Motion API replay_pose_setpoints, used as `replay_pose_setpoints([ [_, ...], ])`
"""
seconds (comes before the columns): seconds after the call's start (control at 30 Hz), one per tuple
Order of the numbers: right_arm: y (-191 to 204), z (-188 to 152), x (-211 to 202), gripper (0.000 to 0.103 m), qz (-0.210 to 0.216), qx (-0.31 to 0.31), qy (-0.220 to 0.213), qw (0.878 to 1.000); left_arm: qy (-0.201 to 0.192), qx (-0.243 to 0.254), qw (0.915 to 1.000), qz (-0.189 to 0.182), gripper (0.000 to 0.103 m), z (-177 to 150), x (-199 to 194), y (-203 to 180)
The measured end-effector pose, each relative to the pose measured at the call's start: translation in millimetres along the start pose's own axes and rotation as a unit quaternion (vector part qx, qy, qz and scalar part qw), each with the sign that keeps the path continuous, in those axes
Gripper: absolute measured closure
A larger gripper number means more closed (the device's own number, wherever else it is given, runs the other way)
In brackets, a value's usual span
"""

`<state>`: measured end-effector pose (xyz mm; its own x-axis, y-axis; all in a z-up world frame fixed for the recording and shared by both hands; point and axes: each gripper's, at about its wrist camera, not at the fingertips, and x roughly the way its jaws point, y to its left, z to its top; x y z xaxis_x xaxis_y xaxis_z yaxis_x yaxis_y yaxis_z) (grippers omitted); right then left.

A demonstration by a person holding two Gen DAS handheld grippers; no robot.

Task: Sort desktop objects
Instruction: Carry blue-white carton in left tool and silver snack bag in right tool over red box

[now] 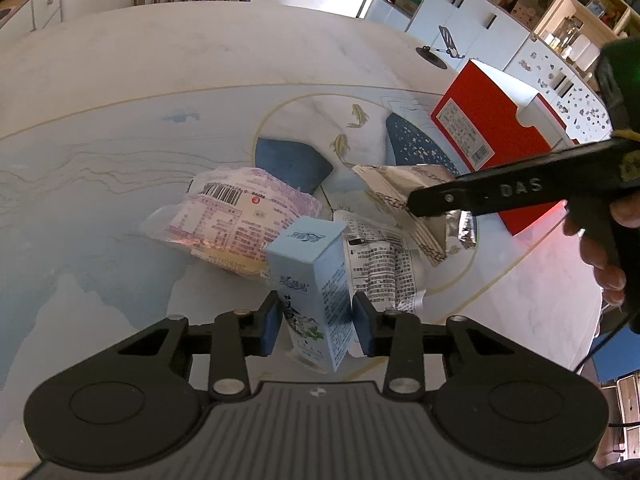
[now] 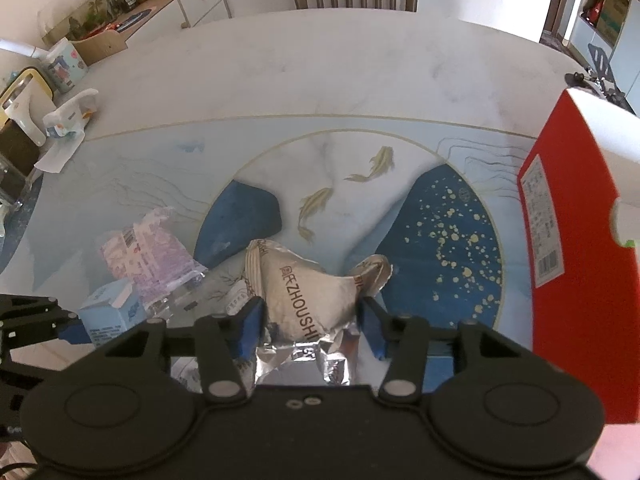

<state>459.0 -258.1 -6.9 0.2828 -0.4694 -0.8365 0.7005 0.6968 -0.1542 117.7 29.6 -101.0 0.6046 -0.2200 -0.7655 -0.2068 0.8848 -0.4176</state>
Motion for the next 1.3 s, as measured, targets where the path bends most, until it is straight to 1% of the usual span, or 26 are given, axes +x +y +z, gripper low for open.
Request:
replay_pose_setpoints([
  [0.1,0,-4,-9,0.052,0.002,-0.004,-0.004,1.000,-0.003,-0.003,1.0000,-0.001,0.070,0,-3,-1],
  [0.27,0,-12,-26,0.053,0.006,-0.010,-0.015,1.000,-0.006,-0.007,0.9999,-0.004,0.072,-2,-7,0],
  [0.43,-2,-21,-41,0.053,0.011,-0.010,-0.019,1.000,-0.014,-0.010,0.9998,-0.008,0.072,-3,-14,-2],
  [0.73,-7,-34,-69,0.053,0.014,-0.015,-0.030,0.999,-0.017,-0.010,0.9993,-0.031,0.072,-1,-32,-16],
  [1.03,-19,-52,-96,0.053,0.012,-0.010,-0.038,0.999,-0.010,0.002,0.9985,-0.053,0.072,3,-44,-35],
  [1.3,-35,-65,-121,0.053,0.003,-0.009,-0.048,0.999,-0.007,0.034,0.9969,-0.071,0.072,13,-49,-64],
])
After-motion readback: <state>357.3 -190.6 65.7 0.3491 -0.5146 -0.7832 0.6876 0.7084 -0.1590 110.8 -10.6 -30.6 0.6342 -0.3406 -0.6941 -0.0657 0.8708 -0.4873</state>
